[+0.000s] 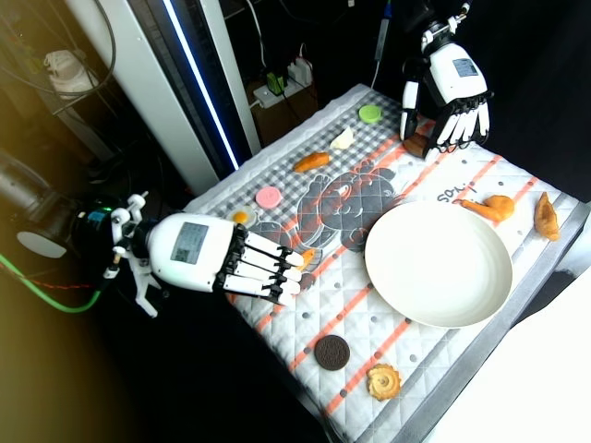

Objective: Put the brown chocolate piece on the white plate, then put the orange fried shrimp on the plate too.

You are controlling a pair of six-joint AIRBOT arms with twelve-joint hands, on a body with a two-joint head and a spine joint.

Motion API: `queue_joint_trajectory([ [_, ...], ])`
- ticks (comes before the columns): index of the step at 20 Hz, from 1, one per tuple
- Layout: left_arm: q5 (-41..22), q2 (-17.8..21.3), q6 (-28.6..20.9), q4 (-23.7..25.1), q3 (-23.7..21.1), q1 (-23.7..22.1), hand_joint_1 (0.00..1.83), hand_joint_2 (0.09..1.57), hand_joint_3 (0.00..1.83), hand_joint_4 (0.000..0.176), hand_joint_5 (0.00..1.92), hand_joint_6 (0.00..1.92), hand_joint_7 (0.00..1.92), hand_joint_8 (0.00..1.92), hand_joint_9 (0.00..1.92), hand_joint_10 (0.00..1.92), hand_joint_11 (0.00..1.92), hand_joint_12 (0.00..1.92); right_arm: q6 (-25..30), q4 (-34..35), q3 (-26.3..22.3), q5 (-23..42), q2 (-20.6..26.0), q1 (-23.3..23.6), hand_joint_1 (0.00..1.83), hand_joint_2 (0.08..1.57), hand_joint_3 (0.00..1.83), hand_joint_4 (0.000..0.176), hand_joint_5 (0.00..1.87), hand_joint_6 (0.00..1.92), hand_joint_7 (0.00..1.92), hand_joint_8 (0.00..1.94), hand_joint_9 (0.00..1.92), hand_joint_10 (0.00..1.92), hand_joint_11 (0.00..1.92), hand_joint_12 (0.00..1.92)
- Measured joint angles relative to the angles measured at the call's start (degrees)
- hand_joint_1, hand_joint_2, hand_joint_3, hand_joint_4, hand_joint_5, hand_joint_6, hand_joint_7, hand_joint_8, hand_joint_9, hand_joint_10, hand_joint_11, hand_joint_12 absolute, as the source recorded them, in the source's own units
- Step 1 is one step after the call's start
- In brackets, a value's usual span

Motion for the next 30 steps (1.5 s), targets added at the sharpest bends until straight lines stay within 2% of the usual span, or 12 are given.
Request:
queue_joint_trajectory([
  [4, 0.28, 0.11, 0.07, 3.89, 0.13, -5.29, 1.27, 1.03, 0.0, 0.0, 1.43, 0.02, 1.05, 1.01, 1.08, 0.75, 0.81, 1.3, 0.04, -0.13, -0.2, 0.0, 0.02, 0.0, 0.81, 1.21, 0.0, 0.0, 0.52, 0.01, 0.53, 0.01, 0.46, 0.01, 0.03, 0.86],
  [6, 0.72, -0.81, -0.04, 6.32, 2.25, -10.19, 1.28, 1.08, 0.0, 0.0, 1.36, 0.0, 0.94, 1.29, 0.97, 1.43, 0.89, 1.81, 0.02, -0.04, -0.17, 0.0, 0.02, 0.0, 0.76, 1.22, 0.0, 0.0, 0.51, 0.0, 0.52, 0.0, 0.46, 0.0, 0.07, 0.83],
  [7, 1.03, -2.12, 0.02, 6.84, 4.07, -12.66, 1.28, 1.08, 0.0, 0.0, 1.36, 0.0, 0.94, 1.3, 0.95, 1.42, 0.89, 1.7, 0.04, 0.11, -0.17, -0.04, 0.02, 0.0, 0.75, 1.22, 0.0, 0.0, 0.5, 0.0, 0.51, 0.0, 0.45, 0.0, 0.07, 0.82],
  [8, 1.97, -4.42, 0.2, 7.54, 6.73, -15.82, 1.28, 1.05, 0.0, 0.0, 1.39, 0.01, 1.02, 1.13, 0.98, 1.07, 0.84, 1.38, 0.04, 0.09, -0.17, 0.0, 0.02, 0.0, 0.75, 1.23, 0.0, 0.0, 0.51, 0.0, 0.51, 0.0, 0.45, 0.0, 0.06, 0.82],
  [10, 3.72, -8.7, 0.09, 8.17, 10.6, -19.71, 1.28, 1.08, 0.0, 0.0, 1.35, 0.01, 0.97, 1.25, 0.97, 1.25, 0.83, 1.43, 0.04, -0.09, -0.17, 0.07, -0.02, 0.07, 0.71, 1.23, 0.0, 0.0, 0.51, 0.0, 0.5, 0.0, 0.44, 0.0, 0.03, 0.85],
  [13, 11.32, -16.44, 0.04, 8.63, 17.66, -22.27, 1.28, 1.08, 0.0, 0.0, 1.37, 0.01, 0.95, 1.26, 1.04, 0.94, 0.92, 1.24, 0.02, 0.31, 0.44, -0.11, -0.98, 1.05, 0.72, 1.23, 0.0, 0.0, 0.5, 0.0, 0.49, 0.0, 0.43, 0.0, 0.03, 0.85],
  [15, 15.54, -20.55, 0.09, 7.28, 21.86, -22.36, 1.28, 1.05, 0.0, 0.0, 1.34, 0.05, 1.07, 1.06, 0.94, 0.86, 0.72, 1.33, 0.04, 0.02, 1.11, -0.15, -1.9, 1.99, 0.68, 1.22, 0.0, 0.024, 0.49, 0.0, 0.48, 0.0, 0.42, 0.0, 0.01, 0.84],
  [16, 16.5, -21.42, 0.13, 6.36, 22.99, -22.36, 1.16, 1.01, 0.0, 0.0, 1.28, 0.39, 1.0, 0.6, 0.93, 0.69, 0.63, 1.29, 0.02, 0.07, 1.22, -0.2, -2.21, 2.51, 0.66, 1.22, 0.0, 0.032, 0.49, 0.0, 0.49, 0.0, 0.42, 0.0, 0.01, 0.84],
  [18, 17.14, -21.99, 0.11, 4.11, 24.33, -21.57, 1.04, 0.88, 0.0, 0.056, 0.76, 0.02, 0.81, 0.12, 0.75, 0.29, 0.33, 1.1, 0.04, -0.39, 1.77, -0.02, -2.86, 3.41, 0.77, 1.21, 0.0, 0.038, 0.5, 0.0, 0.5, 0.0, 0.43, 0.0, 0.0, 0.87],
  [21, 17.68, -21.88, 0.24, 1.31, 25.05, -20.5, 0.83, 0.89, 0.01, 0.17, 0.28, 0.0, 0.39, 0.0, 0.5, 0.01, 0.14, 0.89, 0.04, -0.13, 2.19, -0.17, -3.23, 4.07, 0.87, 1.17, 0.0, 0.03, 0.51, 0.0, 0.5, 0.0, 0.44, 0.0, 0.0, 0.94],
  [26, 13.84, -18.97, -0.11, 2.58, 19.65, -20.06, 0.79, 0.8, 0.0, 0.176, 0.0, 0.0, 0.11, 0.0, 0.25, 0.0, 0.01, 0.83, 0.02, 0.22, 3.54, -1.92, -4.13, 5.16, 0.78, 1.08, 0.0, 0.061, 0.53, 0.0, 0.51, 0.0, 0.48, 0.0, 0.02, 1.09],
  [30, 7.04, -12.0, -11.21, 11.69, 11.02, -16.0, 0.86, 0.84, 0.0, 0.176, 0.03, 0.01, 0.08, 0.0, 0.17, 0.0, 0.0, 0.67, -0.09, 0.07, 5.07, -5.7, -6.03, 5.73, 0.8, 1.06, 0.0, 0.032, 0.59, 0.01, 0.59, 0.01, 0.56, 0.02, 0.08, 1.11],
])
